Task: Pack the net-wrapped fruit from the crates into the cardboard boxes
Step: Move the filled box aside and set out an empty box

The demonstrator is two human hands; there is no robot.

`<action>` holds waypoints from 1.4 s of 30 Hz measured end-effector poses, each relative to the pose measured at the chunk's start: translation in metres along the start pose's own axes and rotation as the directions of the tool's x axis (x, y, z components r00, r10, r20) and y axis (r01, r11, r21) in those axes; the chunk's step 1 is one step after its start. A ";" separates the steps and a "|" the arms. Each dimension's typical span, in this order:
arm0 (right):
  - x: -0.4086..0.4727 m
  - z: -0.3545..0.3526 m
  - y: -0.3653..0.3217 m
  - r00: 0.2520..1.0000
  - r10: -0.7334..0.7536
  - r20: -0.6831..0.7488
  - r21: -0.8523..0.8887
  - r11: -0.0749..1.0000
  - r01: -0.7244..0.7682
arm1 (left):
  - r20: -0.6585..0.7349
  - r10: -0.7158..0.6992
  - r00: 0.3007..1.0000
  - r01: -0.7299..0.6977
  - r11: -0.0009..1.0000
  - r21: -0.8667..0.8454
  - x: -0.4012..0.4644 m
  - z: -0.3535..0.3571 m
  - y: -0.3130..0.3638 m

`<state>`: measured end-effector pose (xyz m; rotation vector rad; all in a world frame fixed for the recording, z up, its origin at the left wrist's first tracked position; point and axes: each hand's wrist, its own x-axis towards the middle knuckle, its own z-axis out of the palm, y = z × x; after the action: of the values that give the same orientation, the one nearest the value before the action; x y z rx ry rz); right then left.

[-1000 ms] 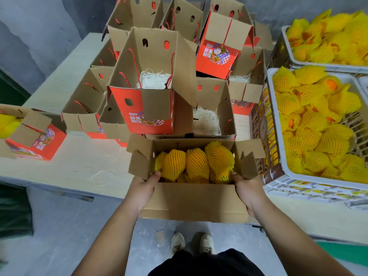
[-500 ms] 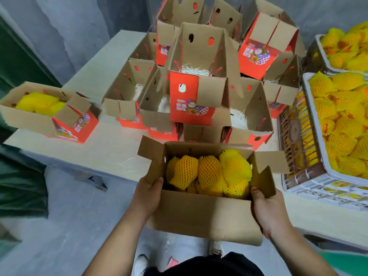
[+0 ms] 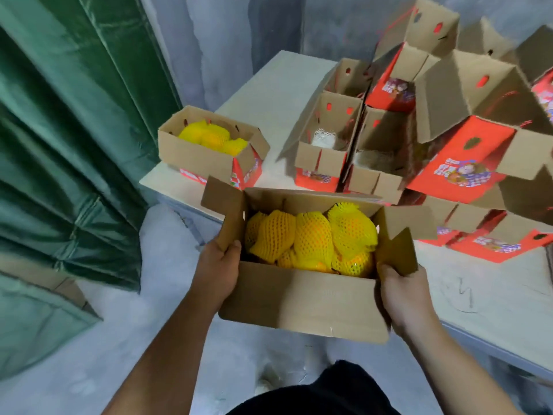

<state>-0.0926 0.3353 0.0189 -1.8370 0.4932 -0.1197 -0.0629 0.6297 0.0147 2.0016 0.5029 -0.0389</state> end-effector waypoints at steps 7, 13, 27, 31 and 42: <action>0.028 0.088 -0.080 0.989 -0.137 0.051 -0.018 0.990 0.138 | -0.094 0.019 0.995 -0.026 0.997 -0.070 0.060 -0.092 0.023; 0.081 0.133 -0.157 0.957 -0.288 0.032 -0.008 0.958 0.288 | -0.179 0.112 0.977 -0.128 0.988 -0.083 0.136 -0.145 0.076; 0.230 0.237 -0.295 0.919 -0.388 -0.072 -0.018 0.921 0.388 | -0.149 0.320 0.936 -0.338 0.933 -0.122 0.361 -0.214 0.218; 0.282 0.285 -0.306 0.904 -0.396 -0.161 -0.089 0.918 0.386 | -0.083 0.349 0.934 -0.356 0.928 -0.107 0.452 -0.203 0.232; 0.389 0.379 -0.234 0.959 0.024 -0.283 0.026 1.000 -0.018 | 0.212 0.303 0.929 -0.303 0.952 -0.034 0.630 -0.109 0.185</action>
<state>0.4465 0.5761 0.0504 -1.8001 0.7079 -0.3768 0.5590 0.8607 0.0706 2.0247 0.0515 -0.0634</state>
